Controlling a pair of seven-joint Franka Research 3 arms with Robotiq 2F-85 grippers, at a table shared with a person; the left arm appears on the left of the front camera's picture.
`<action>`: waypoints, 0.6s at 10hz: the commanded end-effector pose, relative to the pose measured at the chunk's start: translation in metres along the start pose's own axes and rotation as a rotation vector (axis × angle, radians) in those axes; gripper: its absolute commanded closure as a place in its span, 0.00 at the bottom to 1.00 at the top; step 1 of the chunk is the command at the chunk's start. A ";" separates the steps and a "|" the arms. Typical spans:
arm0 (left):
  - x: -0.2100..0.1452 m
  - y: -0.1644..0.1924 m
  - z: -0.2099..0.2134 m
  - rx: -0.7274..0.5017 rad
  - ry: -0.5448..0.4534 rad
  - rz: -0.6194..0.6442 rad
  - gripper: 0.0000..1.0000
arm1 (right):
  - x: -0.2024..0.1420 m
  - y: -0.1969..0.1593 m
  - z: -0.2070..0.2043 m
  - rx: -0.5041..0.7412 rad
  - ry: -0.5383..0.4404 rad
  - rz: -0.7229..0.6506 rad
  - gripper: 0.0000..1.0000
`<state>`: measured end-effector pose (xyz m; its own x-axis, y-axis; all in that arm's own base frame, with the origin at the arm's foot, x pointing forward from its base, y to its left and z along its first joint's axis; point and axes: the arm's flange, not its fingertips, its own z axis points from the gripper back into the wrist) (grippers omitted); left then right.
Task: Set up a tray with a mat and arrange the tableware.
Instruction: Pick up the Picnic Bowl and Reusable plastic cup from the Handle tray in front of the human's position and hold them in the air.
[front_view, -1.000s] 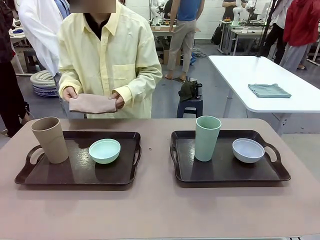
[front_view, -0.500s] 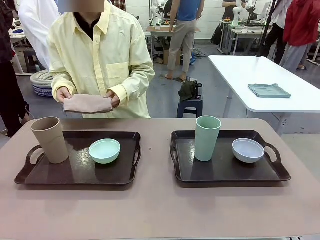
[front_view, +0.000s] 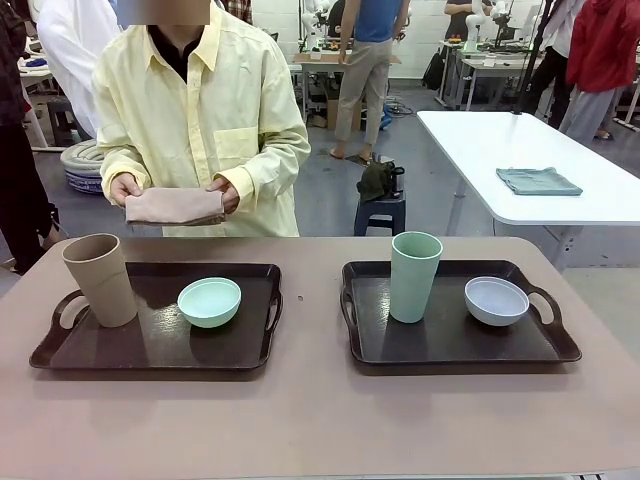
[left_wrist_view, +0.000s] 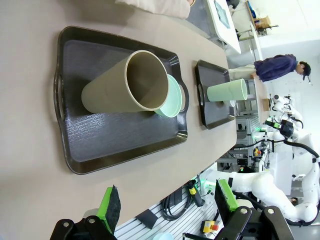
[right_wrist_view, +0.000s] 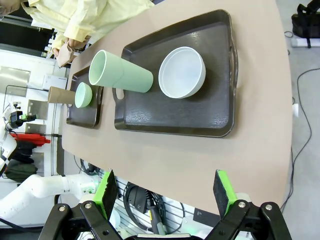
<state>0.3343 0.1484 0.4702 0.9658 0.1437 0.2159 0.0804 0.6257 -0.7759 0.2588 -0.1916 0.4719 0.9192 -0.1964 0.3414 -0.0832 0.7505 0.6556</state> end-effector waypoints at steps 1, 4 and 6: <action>0.001 0.000 0.001 -0.016 -0.008 0.001 0.00 | 0.002 -0.002 0.000 0.026 -0.009 0.012 0.00; 0.000 0.000 0.000 0.000 0.000 0.000 0.00 | 0.000 0.000 0.000 0.000 0.000 0.000 0.00; -0.004 -0.021 0.002 0.043 -0.009 -0.168 0.00 | 0.013 0.044 -0.009 -0.057 0.010 0.128 0.00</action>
<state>0.3342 0.1397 0.4798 0.9574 0.0873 0.2754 0.1563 0.6451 -0.7479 0.2655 -0.1744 0.4848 0.9200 -0.1364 0.3673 -0.1281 0.7813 0.6109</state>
